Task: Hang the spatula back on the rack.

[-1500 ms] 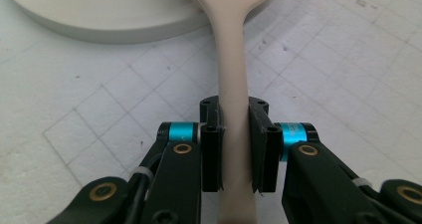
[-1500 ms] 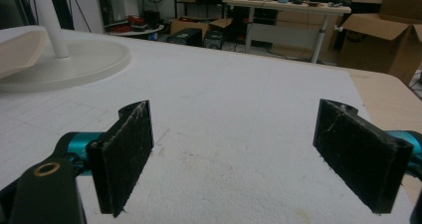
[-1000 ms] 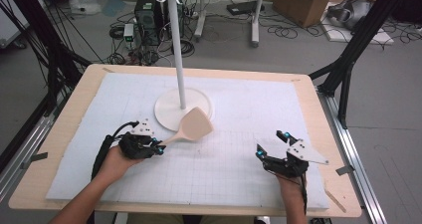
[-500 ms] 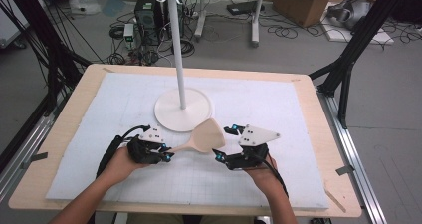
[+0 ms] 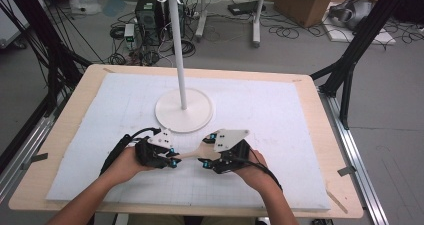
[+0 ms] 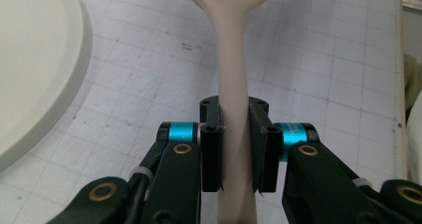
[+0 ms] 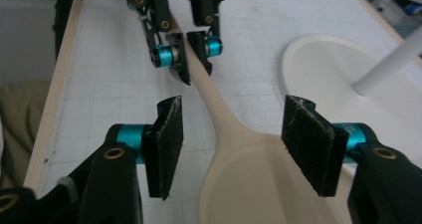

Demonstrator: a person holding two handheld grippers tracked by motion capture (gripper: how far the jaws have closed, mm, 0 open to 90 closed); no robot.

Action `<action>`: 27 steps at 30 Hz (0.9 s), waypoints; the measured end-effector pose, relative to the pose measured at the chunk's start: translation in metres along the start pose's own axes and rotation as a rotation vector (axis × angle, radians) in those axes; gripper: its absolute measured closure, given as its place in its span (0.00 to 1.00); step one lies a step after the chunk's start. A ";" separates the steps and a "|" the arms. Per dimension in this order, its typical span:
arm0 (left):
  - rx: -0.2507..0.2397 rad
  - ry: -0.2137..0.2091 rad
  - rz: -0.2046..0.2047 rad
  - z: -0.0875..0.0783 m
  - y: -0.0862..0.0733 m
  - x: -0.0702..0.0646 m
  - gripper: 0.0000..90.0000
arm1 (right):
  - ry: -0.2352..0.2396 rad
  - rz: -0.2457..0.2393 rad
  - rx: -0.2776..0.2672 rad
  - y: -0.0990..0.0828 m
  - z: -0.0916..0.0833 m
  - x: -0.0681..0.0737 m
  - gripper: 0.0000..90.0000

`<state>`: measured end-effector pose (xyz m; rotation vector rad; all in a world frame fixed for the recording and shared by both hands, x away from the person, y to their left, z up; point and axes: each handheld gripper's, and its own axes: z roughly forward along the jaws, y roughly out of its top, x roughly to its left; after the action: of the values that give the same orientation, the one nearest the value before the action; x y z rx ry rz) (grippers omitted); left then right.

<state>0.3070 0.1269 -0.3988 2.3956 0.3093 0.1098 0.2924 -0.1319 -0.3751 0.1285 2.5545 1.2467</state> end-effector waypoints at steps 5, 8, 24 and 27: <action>-0.001 -0.004 0.025 -0.001 0.009 -0.004 0.86 | 0.065 -0.070 0.080 0.012 0.015 0.002 0.52; 0.003 -0.010 0.045 -0.003 0.014 -0.006 0.86 | 0.089 -0.094 0.124 0.016 0.022 0.001 0.54; 0.016 -0.051 0.101 -0.004 0.026 -0.013 0.86 | 0.147 -0.162 0.229 0.016 0.031 0.001 0.81; -0.012 -0.013 0.028 -0.009 0.029 -0.009 0.59 | 0.165 -0.141 0.217 0.014 0.027 -0.001 0.82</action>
<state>0.3019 0.1098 -0.3729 2.3881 0.2683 0.1091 0.3006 -0.1033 -0.3798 -0.1113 2.7800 0.9632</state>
